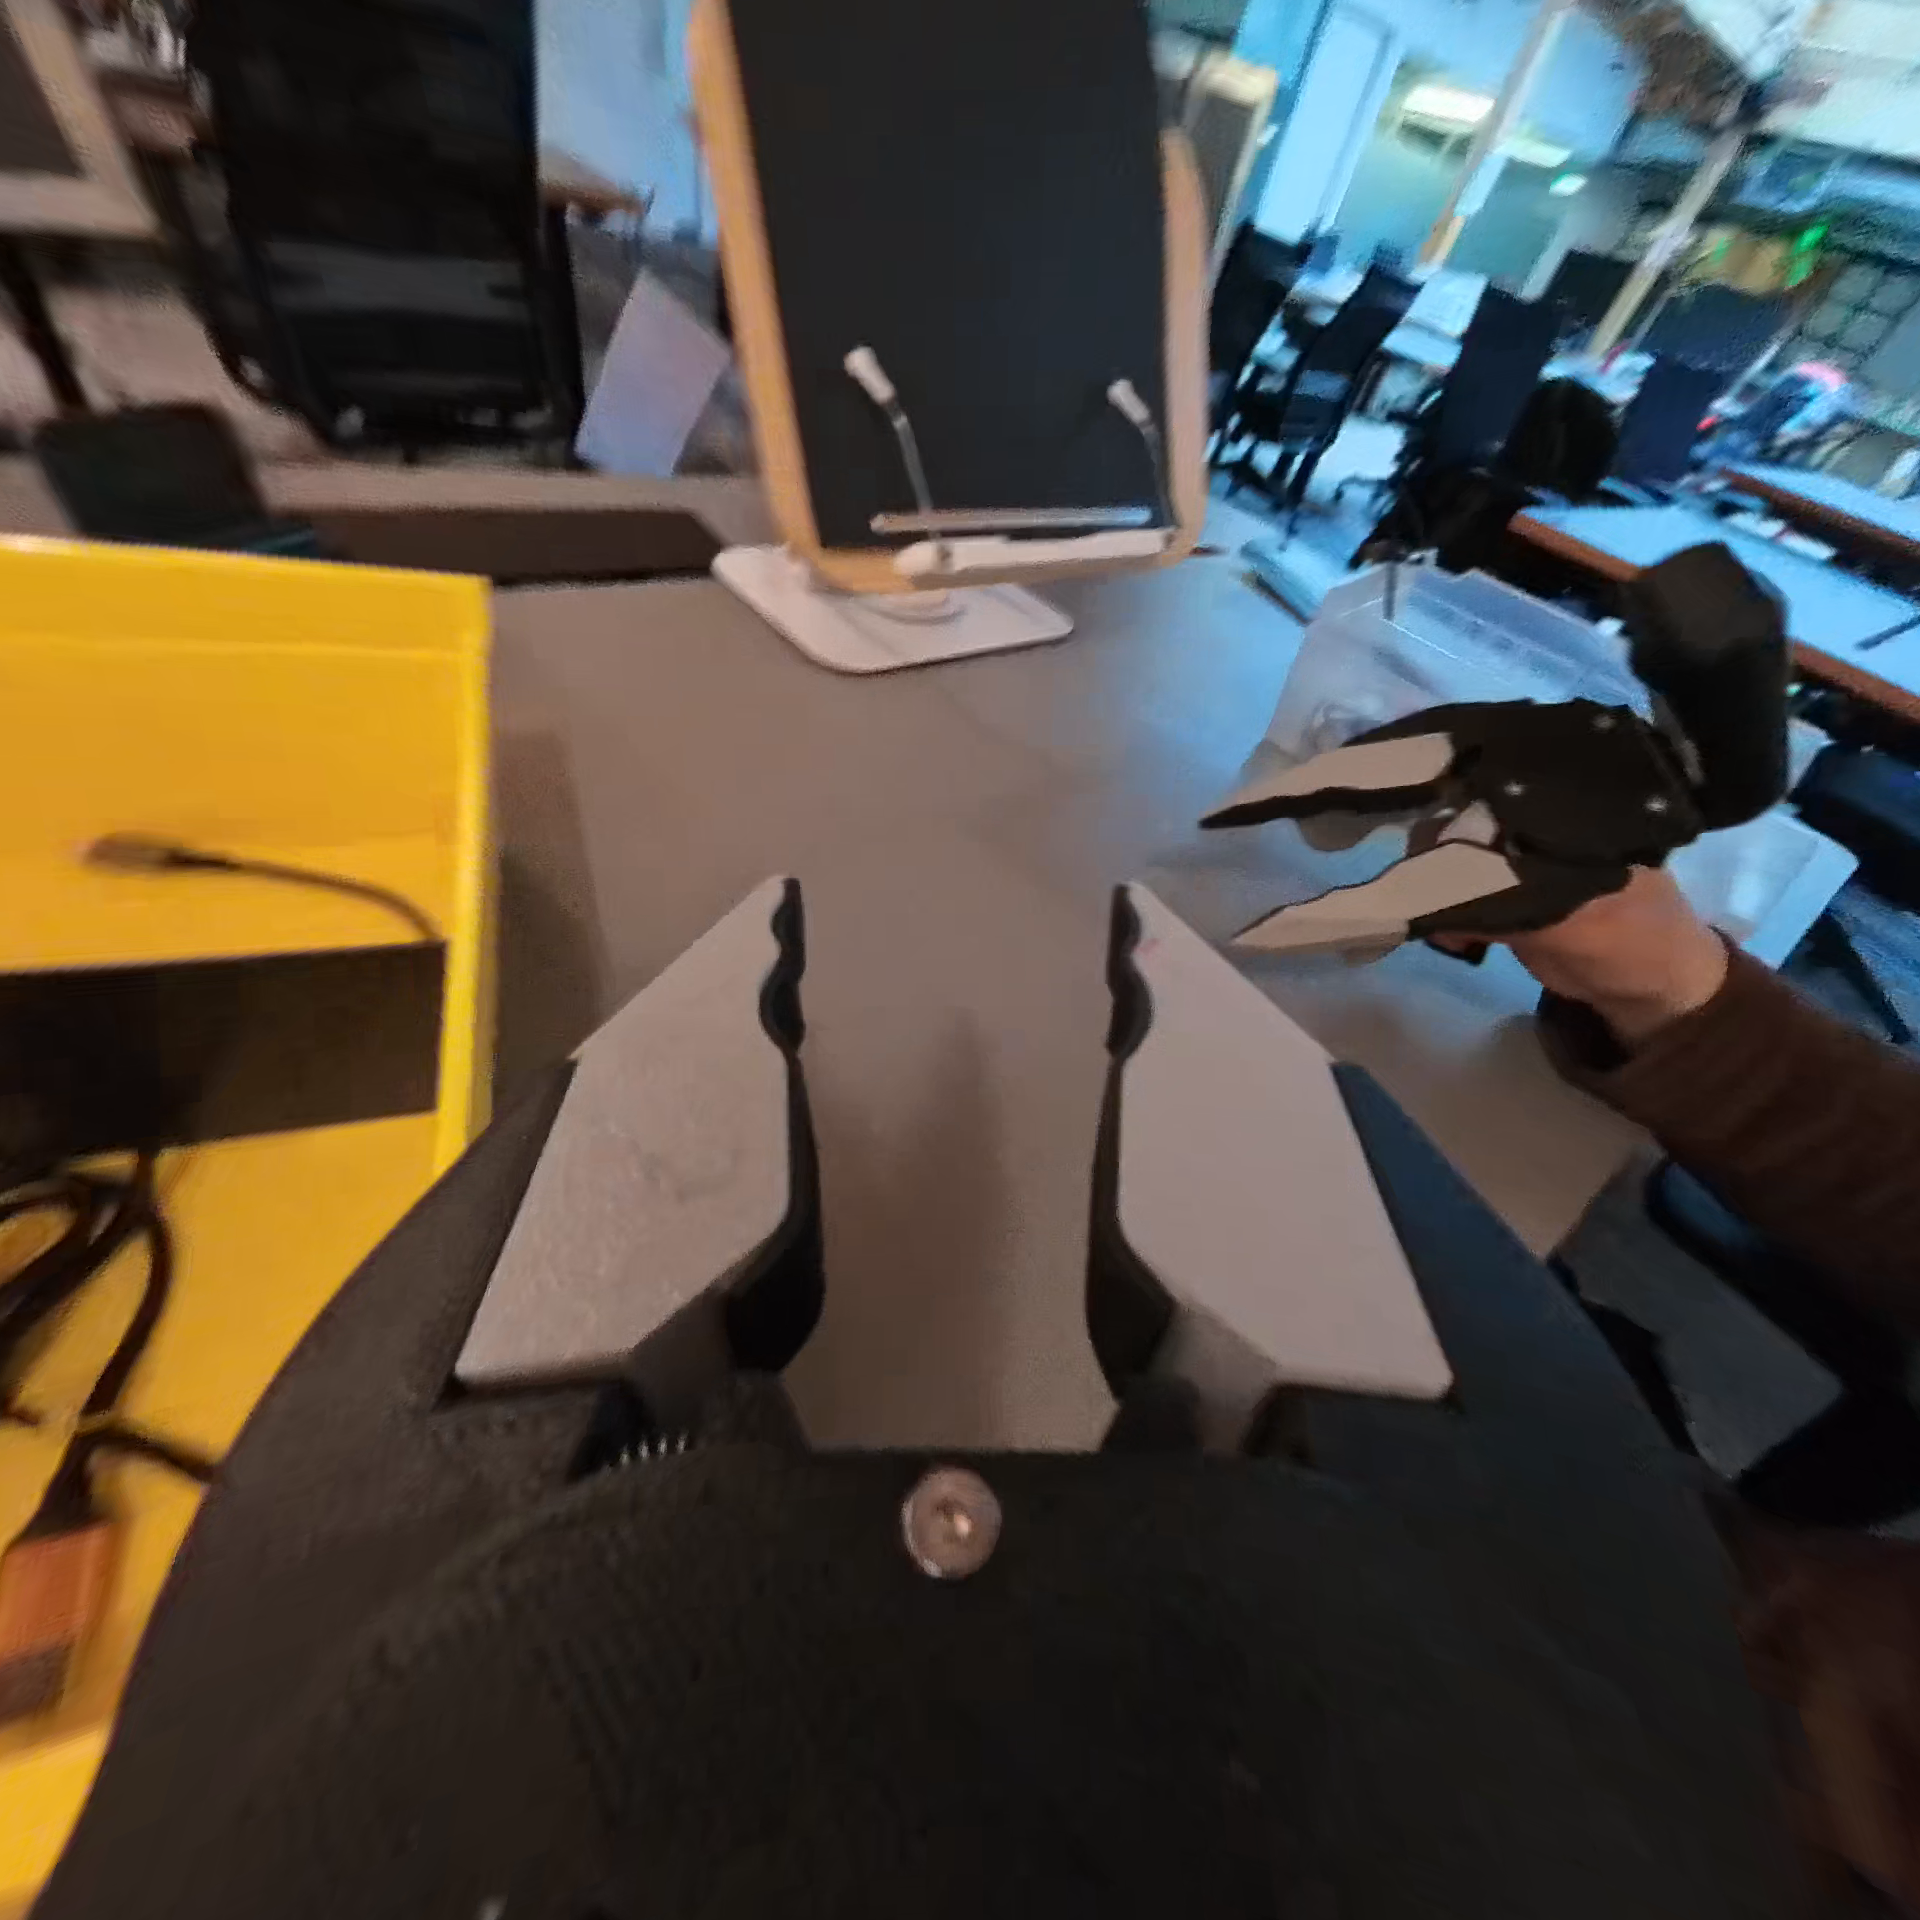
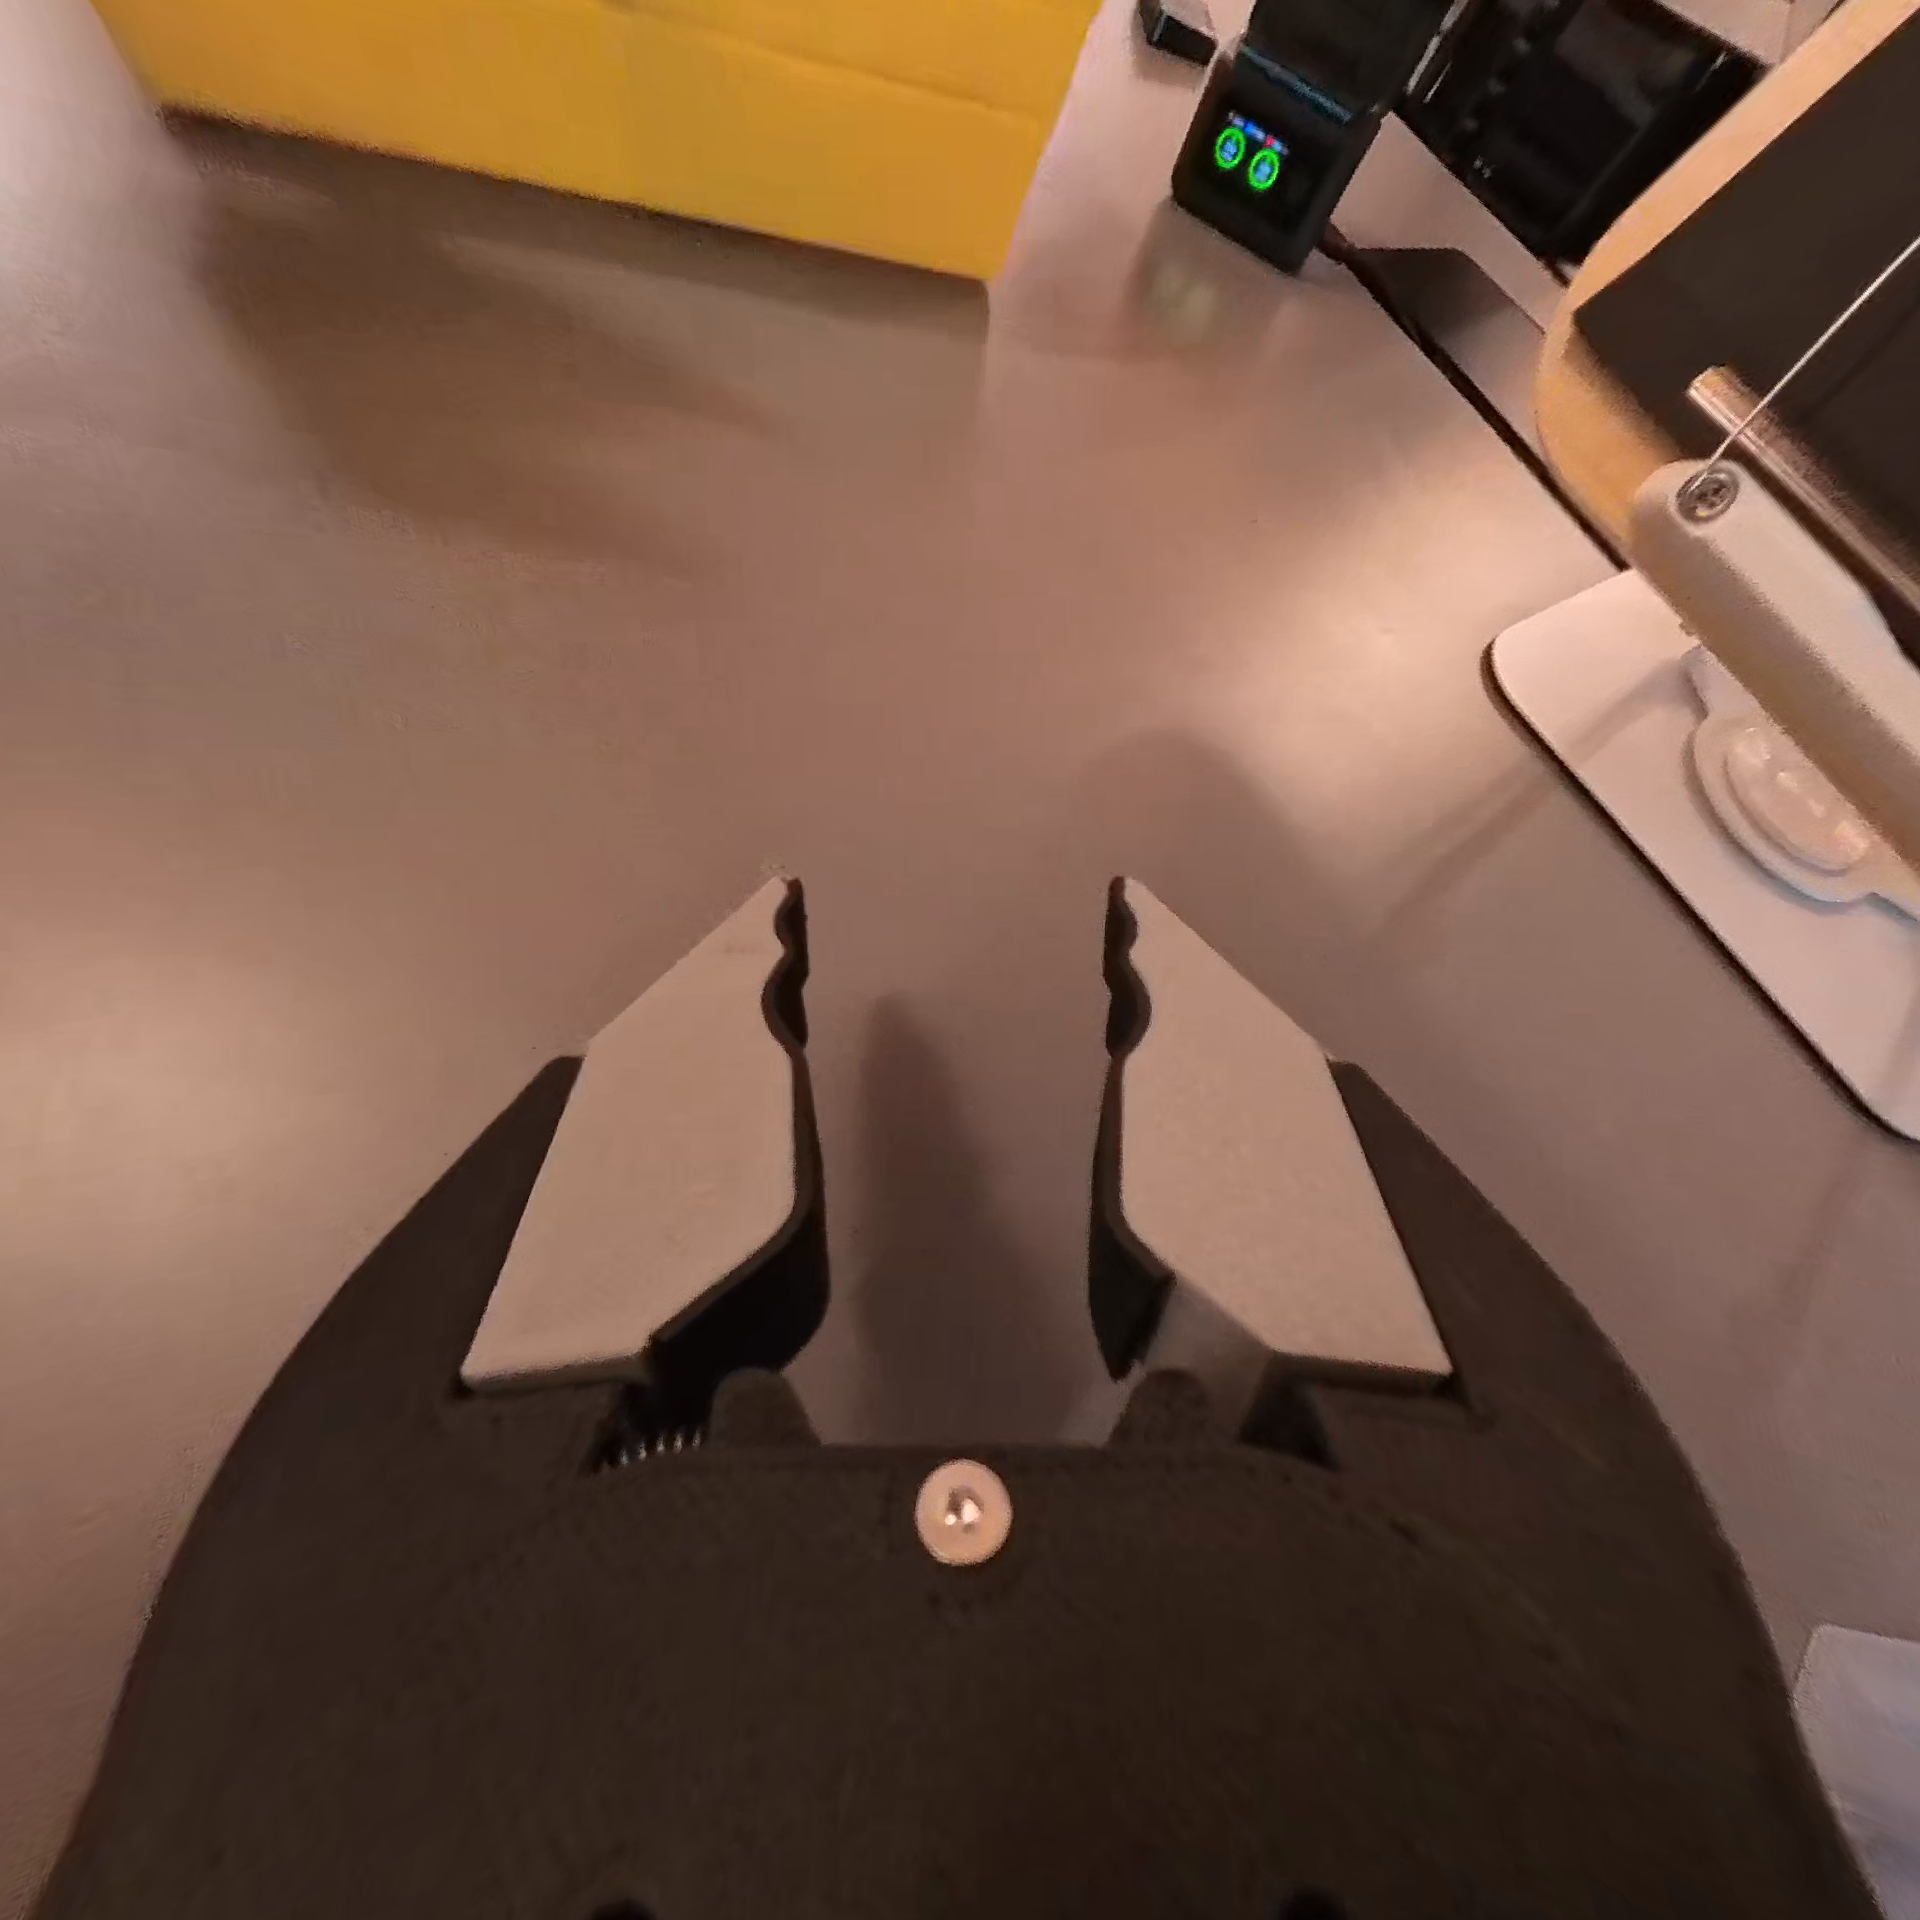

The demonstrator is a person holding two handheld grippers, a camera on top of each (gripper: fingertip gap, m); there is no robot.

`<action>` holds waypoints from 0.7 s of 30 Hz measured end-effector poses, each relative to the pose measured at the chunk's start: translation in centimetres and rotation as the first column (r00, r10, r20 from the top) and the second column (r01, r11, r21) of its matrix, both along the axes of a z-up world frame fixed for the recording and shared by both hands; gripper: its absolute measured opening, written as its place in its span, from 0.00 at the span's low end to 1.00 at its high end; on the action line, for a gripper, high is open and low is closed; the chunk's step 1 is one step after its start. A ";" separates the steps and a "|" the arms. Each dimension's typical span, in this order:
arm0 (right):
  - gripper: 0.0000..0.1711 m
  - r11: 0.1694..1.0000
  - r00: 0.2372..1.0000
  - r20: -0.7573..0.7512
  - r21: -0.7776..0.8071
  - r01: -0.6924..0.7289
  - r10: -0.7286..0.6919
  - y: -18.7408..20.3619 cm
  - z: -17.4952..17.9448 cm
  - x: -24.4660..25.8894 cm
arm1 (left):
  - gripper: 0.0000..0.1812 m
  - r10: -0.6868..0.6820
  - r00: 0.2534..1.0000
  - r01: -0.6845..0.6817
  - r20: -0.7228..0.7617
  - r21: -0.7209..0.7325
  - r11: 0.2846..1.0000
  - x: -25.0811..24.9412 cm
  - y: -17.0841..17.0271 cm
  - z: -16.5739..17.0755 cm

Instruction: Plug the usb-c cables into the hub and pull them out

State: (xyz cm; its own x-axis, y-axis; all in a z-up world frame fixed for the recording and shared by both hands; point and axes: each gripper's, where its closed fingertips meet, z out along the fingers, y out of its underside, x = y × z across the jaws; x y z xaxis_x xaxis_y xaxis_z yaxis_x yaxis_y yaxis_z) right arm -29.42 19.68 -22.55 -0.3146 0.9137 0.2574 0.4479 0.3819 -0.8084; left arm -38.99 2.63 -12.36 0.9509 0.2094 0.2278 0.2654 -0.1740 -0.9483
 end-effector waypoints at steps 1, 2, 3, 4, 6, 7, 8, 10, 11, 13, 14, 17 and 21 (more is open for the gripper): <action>0.31 1.000 1.000 -0.008 0.008 -0.009 0.009 0.0 -0.2 0.2 | 0.29 0.019 1.000 -0.018 0.006 -0.031 0.999 -0.7 -1.2 0.5; 0.31 1.000 1.000 -0.003 0.005 -0.025 0.025 -0.2 -0.6 0.6 | 0.29 0.033 0.999 -0.033 -0.013 -0.009 0.999 -1.0 -2.0 1.7; 0.32 0.999 0.999 0.018 0.005 -0.036 0.036 -0.4 -1.1 0.9 | 0.28 0.030 0.999 -0.028 -0.039 0.045 0.999 -0.9 -2.6 3.2; 0.34 0.999 0.999 0.034 0.016 -0.039 0.039 -0.5 -1.4 1.2 | 0.27 0.021 0.998 -0.016 -0.065 0.082 0.996 -0.7 -3.0 4.3; 0.33 0.996 0.999 0.024 0.074 -0.050 0.048 -0.8 -1.5 1.5 | 0.28 0.018 0.994 -0.013 -0.112 0.049 0.999 -1.5 -3.3 4.7; 0.33 0.993 0.999 0.020 0.107 -0.051 0.049 -0.8 -1.5 1.6 | 0.30 0.045 0.990 -0.046 -0.133 0.000 0.999 -3.0 -3.3 4.5; 0.33 0.990 0.999 0.015 0.133 -0.048 0.046 -0.9 -1.4 1.8 | 0.31 0.094 0.982 -0.106 -0.164 -0.067 0.992 -5.1 -3.5 4.0; 0.32 0.988 0.999 -0.004 0.144 -0.049 0.051 -1.2 -1.1 2.0 | 0.31 0.223 0.947 -0.280 -0.233 -0.253 0.926 -10.0 -5.3 2.2; 0.32 0.989 0.998 -0.011 0.138 -0.055 0.058 -1.4 -1.0 2.1 | 0.30 0.260 0.929 -0.342 -0.262 -0.346 0.873 -11.7 -6.5 1.1; 0.32 0.989 0.999 -0.011 0.138 -0.047 0.049 -1.0 -0.9 2.3 | 0.28 0.268 0.913 -0.389 -0.308 -0.457 0.800 -13.0 -8.9 -0.4; 0.32 0.990 0.999 -0.007 0.137 -0.041 0.042 -0.7 -1.0 2.5 | 0.26 0.274 0.907 -0.404 -0.320 -0.477 0.781 -13.3 -10.2 -0.8; 0.32 0.995 0.999 -0.003 0.094 -0.038 0.039 -0.4 -0.9 2.9 | 0.29 0.285 0.923 -0.382 -0.259 -0.514 0.768 -13.1 -13.8 -1.9; 0.31 0.996 0.999 -0.012 0.076 -0.038 0.039 -0.3 -0.6 3.0 | 0.32 0.127 0.991 -0.089 0.048 -0.475 0.876 -8.7 -12.9 -4.2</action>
State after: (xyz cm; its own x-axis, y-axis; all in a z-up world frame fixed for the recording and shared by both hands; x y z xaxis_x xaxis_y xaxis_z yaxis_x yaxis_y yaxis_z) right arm -26.37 19.38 -23.19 -0.3451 0.8789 0.3294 0.4210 0.4586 -0.7826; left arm -47.73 -10.27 -16.57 0.9002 0.4102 0.1461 0.3752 -0.5605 -0.7383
